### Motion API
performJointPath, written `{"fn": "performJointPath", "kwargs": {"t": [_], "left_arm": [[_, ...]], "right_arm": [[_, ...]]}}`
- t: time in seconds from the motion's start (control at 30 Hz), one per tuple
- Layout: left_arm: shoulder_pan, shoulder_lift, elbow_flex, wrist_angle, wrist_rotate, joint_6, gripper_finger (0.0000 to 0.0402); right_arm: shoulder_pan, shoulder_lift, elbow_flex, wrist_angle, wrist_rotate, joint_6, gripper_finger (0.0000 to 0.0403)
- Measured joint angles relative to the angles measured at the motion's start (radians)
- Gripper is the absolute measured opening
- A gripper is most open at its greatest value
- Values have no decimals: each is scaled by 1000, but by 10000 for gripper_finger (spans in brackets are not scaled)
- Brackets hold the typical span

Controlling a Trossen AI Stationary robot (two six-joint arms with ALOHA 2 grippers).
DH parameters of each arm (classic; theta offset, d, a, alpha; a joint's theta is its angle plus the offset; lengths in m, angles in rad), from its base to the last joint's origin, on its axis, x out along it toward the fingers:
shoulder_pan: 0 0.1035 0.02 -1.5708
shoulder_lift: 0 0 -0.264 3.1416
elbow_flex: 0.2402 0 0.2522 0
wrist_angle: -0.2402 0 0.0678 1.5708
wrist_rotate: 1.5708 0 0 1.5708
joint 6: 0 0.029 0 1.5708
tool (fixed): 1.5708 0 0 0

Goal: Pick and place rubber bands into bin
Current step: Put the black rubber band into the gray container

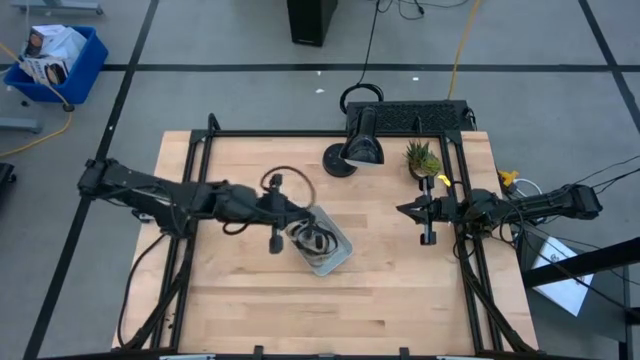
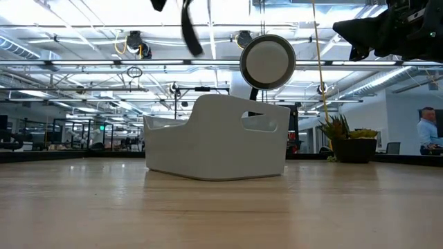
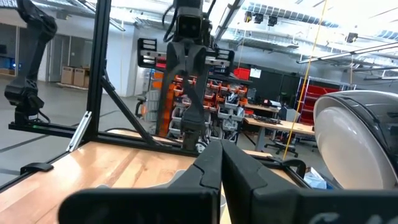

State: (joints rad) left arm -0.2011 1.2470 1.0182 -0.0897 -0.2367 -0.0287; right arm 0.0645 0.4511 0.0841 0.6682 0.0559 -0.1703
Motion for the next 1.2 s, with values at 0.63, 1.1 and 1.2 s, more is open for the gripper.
{"fn": "performJointPath", "kwargs": {"t": [0.63,1.1,1.2], "left_arm": [[124,440,364,-603,218,189,3],[113,480,364,-633,248,169,39],[104,478,365,-624,247,180,67]], "right_arm": [[0,2,0,0,0,-3,0],[0,2,0,-4,0,-6,0],[0,2,0,-4,0,-2,0]]}}
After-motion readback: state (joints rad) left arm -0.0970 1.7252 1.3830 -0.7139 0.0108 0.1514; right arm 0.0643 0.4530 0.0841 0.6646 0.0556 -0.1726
